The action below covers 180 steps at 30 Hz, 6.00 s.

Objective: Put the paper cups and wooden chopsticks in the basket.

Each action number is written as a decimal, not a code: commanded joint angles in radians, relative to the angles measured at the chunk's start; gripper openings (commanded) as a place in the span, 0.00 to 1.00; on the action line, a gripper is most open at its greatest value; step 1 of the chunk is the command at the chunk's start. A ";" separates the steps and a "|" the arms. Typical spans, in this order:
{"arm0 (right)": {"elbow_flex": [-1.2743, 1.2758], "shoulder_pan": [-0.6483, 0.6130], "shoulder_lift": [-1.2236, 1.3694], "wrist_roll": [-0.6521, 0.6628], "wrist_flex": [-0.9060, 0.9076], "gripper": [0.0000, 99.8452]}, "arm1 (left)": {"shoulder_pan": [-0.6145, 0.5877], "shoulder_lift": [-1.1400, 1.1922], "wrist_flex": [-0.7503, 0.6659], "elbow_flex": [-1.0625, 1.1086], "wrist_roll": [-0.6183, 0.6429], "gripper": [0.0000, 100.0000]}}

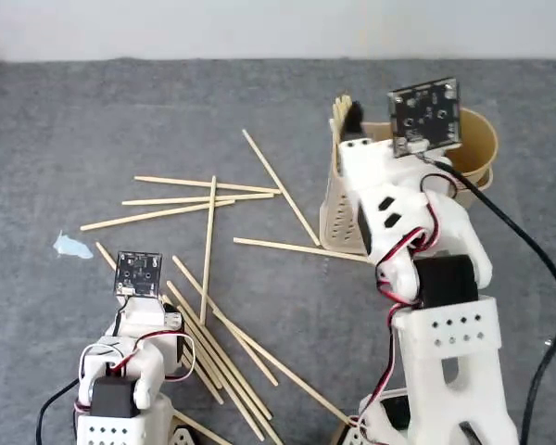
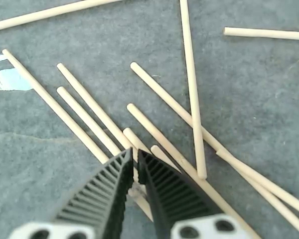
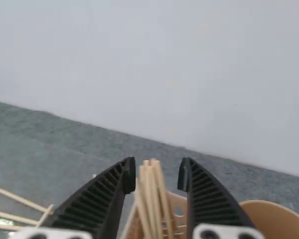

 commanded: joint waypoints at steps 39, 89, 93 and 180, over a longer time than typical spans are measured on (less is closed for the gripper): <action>-0.661 -0.364 1.141 -0.043 0.496 0.16 | 0.002 -0.017 0.003 -0.008 0.011 0.01; -1.332 -0.314 1.443 -0.028 0.616 0.01 | 0.002 -0.017 0.003 -0.008 0.011 0.01; -1.333 -0.303 1.460 -0.117 0.552 0.01 | 0.002 -0.017 0.003 -0.008 0.011 0.01; -1.559 -0.460 1.736 -0.077 1.046 0.22 | 0.002 -0.017 0.003 -0.008 0.011 0.01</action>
